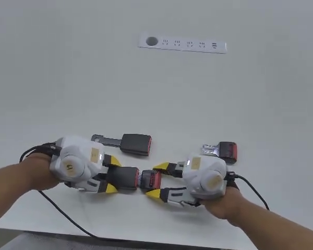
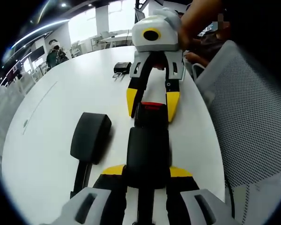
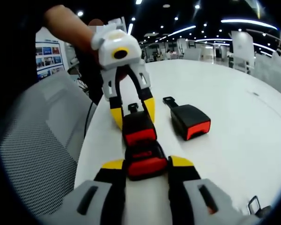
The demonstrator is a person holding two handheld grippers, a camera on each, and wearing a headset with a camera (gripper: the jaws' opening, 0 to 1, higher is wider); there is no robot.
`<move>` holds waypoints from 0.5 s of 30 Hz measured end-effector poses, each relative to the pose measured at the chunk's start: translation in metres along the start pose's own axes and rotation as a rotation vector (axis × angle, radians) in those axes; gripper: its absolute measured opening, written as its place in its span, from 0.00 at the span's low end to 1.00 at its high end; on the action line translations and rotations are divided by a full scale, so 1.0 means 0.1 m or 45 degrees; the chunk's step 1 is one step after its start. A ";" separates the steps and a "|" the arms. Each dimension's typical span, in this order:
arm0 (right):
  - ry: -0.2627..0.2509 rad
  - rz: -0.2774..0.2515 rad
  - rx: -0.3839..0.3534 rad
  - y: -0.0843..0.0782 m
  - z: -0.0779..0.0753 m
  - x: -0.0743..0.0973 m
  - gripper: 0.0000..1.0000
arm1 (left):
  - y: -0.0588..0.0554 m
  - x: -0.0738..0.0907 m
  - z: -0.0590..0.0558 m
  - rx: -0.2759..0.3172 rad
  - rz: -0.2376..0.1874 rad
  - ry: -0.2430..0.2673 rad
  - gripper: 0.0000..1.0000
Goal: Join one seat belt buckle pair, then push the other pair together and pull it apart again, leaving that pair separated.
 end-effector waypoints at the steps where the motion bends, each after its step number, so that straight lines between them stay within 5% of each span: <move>1: 0.000 0.001 0.000 0.00 0.00 0.00 0.35 | 0.00 0.00 0.00 -0.001 0.000 0.000 0.33; 15: -0.022 0.047 0.079 0.01 0.02 0.04 0.34 | -0.07 0.03 0.00 0.009 -0.084 -0.004 0.33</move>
Point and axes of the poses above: the centre of the closed fingertips' face, and the gripper's own axes: x roughly backward along the fingers, z roughly to its left, y roughly out of its top, the point moved 8 cm from there along x, roughly backward along the fingers, and after that the axes turned 3 degrees about z, right-handed, at the moved point
